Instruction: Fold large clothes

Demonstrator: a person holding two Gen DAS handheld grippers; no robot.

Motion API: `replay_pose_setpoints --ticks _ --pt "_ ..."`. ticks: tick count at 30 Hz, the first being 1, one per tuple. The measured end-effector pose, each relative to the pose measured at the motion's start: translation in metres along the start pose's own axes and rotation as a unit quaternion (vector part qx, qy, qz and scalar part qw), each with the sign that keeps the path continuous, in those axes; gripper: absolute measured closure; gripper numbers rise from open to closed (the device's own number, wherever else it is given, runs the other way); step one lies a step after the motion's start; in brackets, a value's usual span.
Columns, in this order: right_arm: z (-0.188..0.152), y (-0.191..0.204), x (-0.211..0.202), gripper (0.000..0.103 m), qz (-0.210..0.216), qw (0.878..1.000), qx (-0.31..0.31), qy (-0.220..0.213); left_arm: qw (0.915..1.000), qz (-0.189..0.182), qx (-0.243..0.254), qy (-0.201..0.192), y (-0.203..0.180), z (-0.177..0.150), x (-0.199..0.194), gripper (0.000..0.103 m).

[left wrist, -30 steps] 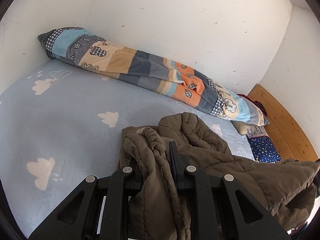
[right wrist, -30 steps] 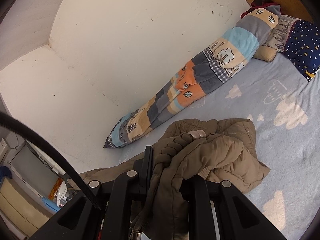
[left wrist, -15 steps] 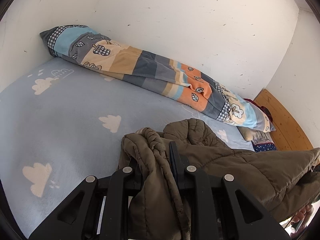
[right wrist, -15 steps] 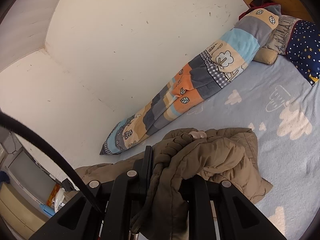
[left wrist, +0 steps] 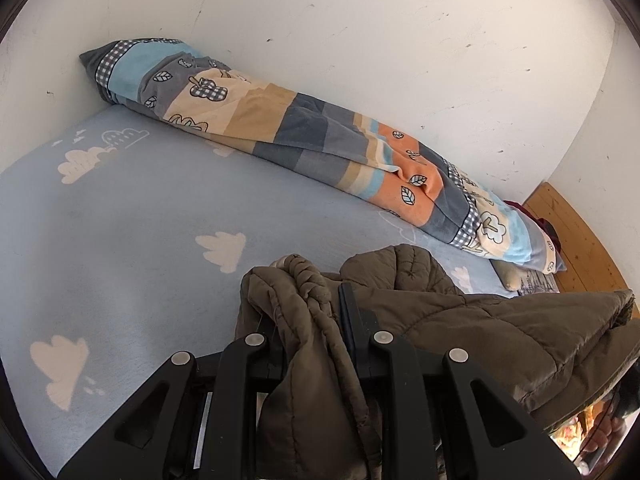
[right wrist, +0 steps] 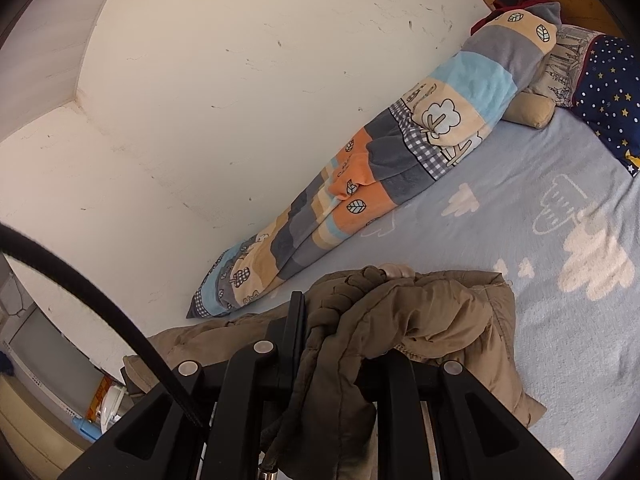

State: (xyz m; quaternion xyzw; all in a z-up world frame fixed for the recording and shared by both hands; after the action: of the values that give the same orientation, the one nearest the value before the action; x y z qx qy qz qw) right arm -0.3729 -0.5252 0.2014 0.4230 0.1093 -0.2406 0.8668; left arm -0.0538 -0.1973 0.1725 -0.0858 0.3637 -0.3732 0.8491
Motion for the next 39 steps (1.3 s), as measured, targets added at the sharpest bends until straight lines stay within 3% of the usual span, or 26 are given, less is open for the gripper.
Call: replay_pose_setpoints --ticks 18,39 --pt "-0.001 -0.050 0.048 0.086 -0.010 0.998 0.060 -0.017 0.9997 0.017 0.001 0.016 0.002 0.001 0.059 0.082" --pt "-0.006 -0.095 0.102 0.086 -0.047 0.995 0.082 -0.013 0.9990 0.020 -0.006 0.041 0.010 -0.010 0.111 0.080"
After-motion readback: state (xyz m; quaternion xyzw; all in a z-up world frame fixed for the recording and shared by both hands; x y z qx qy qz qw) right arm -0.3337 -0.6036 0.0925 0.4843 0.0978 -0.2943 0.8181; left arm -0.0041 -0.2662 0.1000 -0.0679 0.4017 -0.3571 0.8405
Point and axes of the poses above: each gripper's, at about its wrist camera, not at the fingertips, and x roughly the way its jaws point, y to its left, z to its top, the point moved 2 cm from there along x, roughly the way its jaws point, and after that the axes turned 4 degrees about -y, right-handed, at the moved point
